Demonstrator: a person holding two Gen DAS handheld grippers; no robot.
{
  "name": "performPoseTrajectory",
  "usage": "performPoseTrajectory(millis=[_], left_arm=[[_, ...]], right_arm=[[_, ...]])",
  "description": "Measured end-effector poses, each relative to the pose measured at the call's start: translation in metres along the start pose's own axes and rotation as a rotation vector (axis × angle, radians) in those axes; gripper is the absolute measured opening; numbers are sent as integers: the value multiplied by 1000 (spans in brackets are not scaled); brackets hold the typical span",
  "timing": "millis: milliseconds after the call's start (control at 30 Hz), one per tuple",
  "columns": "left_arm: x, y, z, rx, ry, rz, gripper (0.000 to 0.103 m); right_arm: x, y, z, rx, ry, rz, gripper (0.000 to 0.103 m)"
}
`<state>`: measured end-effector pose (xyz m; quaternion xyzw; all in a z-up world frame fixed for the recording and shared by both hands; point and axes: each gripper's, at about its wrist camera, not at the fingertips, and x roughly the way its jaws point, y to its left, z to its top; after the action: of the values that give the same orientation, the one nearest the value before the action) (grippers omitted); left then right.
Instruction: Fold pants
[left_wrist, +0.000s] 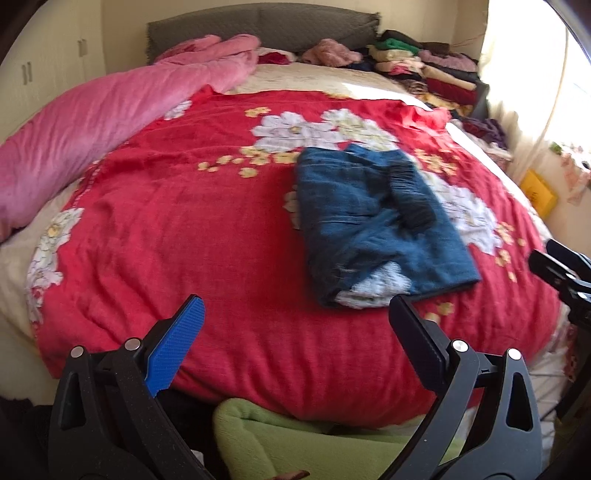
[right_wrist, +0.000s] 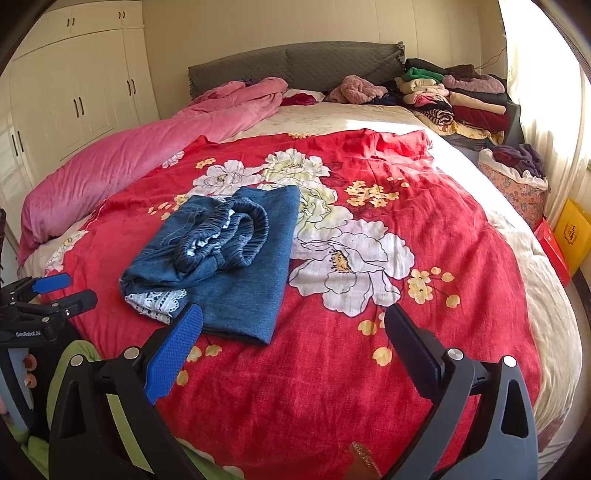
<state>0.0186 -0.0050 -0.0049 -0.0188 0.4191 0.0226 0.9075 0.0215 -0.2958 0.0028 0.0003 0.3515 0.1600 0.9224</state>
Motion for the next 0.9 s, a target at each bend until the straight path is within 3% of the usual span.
performPoseTrajectory(millis=[67, 167, 267, 333, 433, 533, 600, 667, 767, 900], left_arm=[[4, 16, 3, -38, -11, 40, 93], [14, 49, 16, -113, 3, 35, 93], [34, 91, 38, -157, 21, 121, 94], [58, 133, 58, -214, 56, 185, 93], [111, 188, 90, -202, 164, 241, 93], [155, 230, 113, -225, 221, 283, 93], [179, 246, 121, -242, 198, 296, 94], [193, 249, 118, -210, 87, 290, 95], [187, 256, 112, -251, 56, 238, 95], [185, 255, 110, -244, 58, 247, 95]], right_arm=[[4, -9, 1, 12, 2, -20, 98], [14, -33, 4, 46, 4, -64, 98], [28, -72, 15, 78, -6, -129, 98], [43, -113, 28, 120, -2, -213, 98], [72, -188, 49, 214, 35, -336, 98], [103, -258, 62, 311, 84, -403, 98], [126, -294, 65, 369, 123, -434, 98], [157, -322, 56, 428, 175, -471, 99], [162, -317, 50, 411, 145, -488, 99], [161, -320, 47, 430, 143, -459, 99]])
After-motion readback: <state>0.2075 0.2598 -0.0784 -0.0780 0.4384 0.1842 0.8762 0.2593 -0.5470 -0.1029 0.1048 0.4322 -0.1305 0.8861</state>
